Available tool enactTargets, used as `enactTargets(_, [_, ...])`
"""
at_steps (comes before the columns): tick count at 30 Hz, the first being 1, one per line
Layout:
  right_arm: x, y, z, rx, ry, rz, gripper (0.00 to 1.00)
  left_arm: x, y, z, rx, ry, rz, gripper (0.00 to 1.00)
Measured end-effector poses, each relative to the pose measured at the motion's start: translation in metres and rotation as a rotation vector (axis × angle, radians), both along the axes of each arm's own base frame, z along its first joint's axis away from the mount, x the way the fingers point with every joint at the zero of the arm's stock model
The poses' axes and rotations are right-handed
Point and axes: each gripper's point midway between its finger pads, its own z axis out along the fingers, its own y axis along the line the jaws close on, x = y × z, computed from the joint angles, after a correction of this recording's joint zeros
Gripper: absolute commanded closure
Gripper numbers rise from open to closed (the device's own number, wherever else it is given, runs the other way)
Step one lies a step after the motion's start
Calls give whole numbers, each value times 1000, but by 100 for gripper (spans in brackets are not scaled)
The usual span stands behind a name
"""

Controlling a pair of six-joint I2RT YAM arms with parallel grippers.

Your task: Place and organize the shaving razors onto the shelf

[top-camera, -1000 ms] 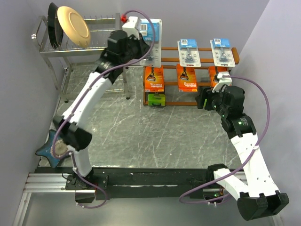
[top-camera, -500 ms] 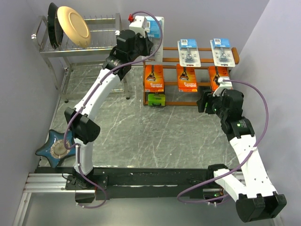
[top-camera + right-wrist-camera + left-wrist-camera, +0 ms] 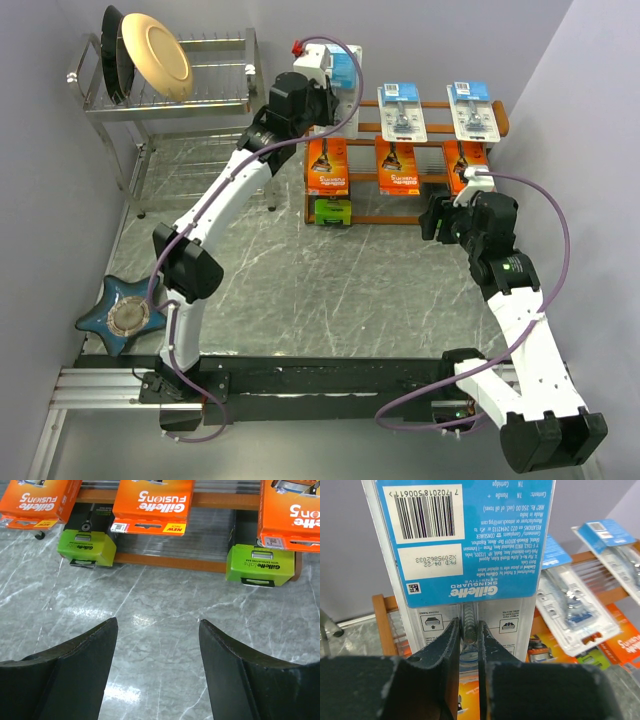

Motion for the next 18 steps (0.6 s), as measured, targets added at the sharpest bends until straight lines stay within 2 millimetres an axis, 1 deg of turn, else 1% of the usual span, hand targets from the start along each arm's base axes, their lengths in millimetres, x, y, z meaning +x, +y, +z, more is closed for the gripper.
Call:
enactTargets(3, [0, 0, 1, 4, -2, -2, 27, 4, 2, -6, 7, 8, 21, 84])
enactTargets(10, [1, -3, 0, 10, -2, -17, 27, 7, 6, -6, 13, 5, 46, 83])
enactTargets(14, [2, -5, -1, 14, 0, -25, 27, 8, 8, -8, 26, 1, 51, 81])
enactTargets(18, [1, -8, 0, 15, -2, -31, 27, 13, 6, -16, 36, 5, 56, 80])
